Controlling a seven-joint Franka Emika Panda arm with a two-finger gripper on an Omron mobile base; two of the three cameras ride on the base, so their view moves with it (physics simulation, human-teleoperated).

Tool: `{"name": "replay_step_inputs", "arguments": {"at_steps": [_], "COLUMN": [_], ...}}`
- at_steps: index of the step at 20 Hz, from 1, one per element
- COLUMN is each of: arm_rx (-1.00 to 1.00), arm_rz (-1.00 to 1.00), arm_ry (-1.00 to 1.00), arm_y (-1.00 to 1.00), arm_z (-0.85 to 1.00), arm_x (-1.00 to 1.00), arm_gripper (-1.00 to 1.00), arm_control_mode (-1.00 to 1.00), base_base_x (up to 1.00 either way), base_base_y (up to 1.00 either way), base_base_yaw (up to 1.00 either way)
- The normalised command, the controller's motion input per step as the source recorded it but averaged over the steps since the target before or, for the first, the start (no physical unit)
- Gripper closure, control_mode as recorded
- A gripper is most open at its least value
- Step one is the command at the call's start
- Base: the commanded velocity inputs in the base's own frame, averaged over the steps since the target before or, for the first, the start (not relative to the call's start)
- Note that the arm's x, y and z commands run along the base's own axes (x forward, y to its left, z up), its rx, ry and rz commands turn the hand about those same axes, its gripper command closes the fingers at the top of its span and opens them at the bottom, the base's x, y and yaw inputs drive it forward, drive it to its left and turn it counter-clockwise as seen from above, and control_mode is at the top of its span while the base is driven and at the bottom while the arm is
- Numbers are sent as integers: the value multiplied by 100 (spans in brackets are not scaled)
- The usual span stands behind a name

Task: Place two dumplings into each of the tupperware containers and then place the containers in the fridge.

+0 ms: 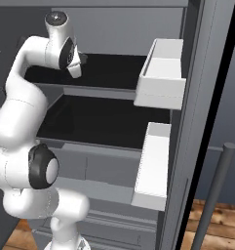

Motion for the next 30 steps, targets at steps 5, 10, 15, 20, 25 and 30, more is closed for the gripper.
{"name": "replay_step_inputs", "arguments": {"at_steps": [5,10,15,20,25,30], "arm_rx": [0,-1,-3,-20,-27,-32], "arm_rz": [0,0,3,20,28,26], "arm_ry": [-22,-2,0,3,11,16], "arm_y": [-14,-24,-52,-29,-7,0], "arm_z": [13,33,0,0,-23,-26], "arm_x": [-96,-99,-100,-100,-100,-100], "arm_gripper": [-100,-100,-100,-100,-100,-100], "arm_control_mode": [-100,-100,-100,-100,-100,-100], "base_base_x": [0,0,0,0,0,0], "base_base_y": [0,0,0,0,0,0], "base_base_yaw": [0,0,0,0,0,0]}}
